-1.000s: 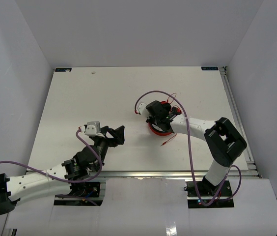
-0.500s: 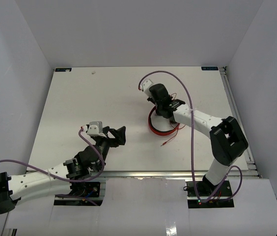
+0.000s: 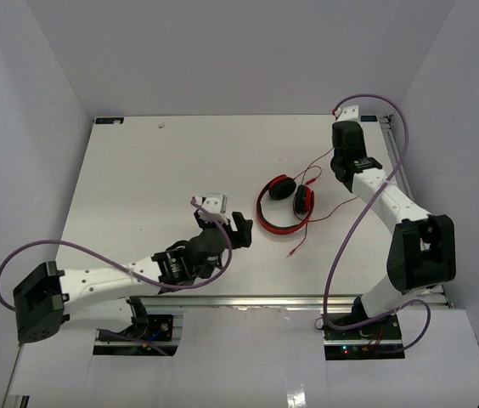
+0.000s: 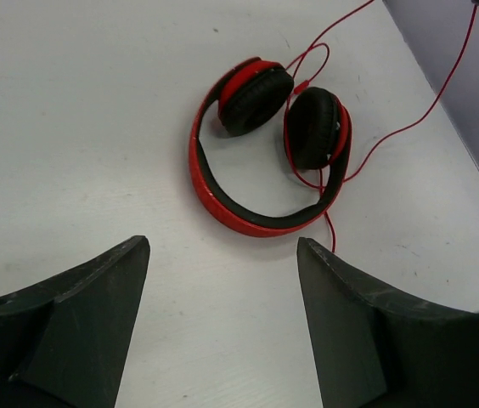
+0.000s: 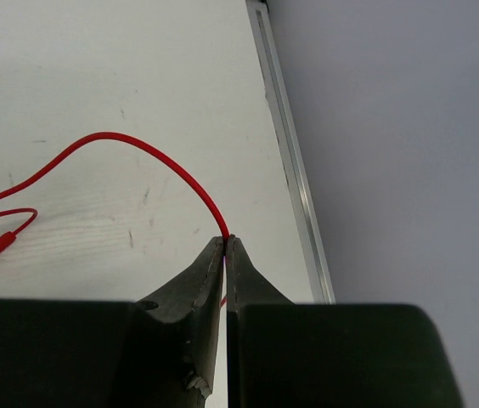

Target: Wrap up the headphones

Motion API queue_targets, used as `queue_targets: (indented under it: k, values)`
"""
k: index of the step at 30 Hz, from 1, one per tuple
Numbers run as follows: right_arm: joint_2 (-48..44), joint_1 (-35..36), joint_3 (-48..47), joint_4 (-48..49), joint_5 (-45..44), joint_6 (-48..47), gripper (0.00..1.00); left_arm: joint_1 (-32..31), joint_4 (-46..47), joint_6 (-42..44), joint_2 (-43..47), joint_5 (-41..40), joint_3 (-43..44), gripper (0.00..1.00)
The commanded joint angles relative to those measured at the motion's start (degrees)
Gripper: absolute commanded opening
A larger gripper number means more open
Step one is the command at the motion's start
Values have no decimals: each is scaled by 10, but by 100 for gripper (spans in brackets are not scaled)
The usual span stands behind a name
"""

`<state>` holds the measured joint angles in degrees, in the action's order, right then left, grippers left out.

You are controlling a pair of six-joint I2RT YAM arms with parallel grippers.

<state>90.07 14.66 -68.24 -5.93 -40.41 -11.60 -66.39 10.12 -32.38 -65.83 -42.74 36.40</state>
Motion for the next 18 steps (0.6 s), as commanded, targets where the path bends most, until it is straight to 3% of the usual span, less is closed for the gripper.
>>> queue_targets:
  k: [1, 7, 10, 18]
  values:
    - [-43, -17, 32, 9, -18, 75, 8, 26, -55, -90, -118, 76, 59, 79]
    - [-71, -31, 68, 32, 30, 94, 8, 51, -123, -149, -249, 68, 152, 74]
    - [-79, -31, 79, 42, 46, 98, 8, 51, -152, -172, -287, 60, 191, 66]
    - [-108, -31, 107, 52, 77, 105, 8, 75, -205, -220, -374, 55, 298, 70]
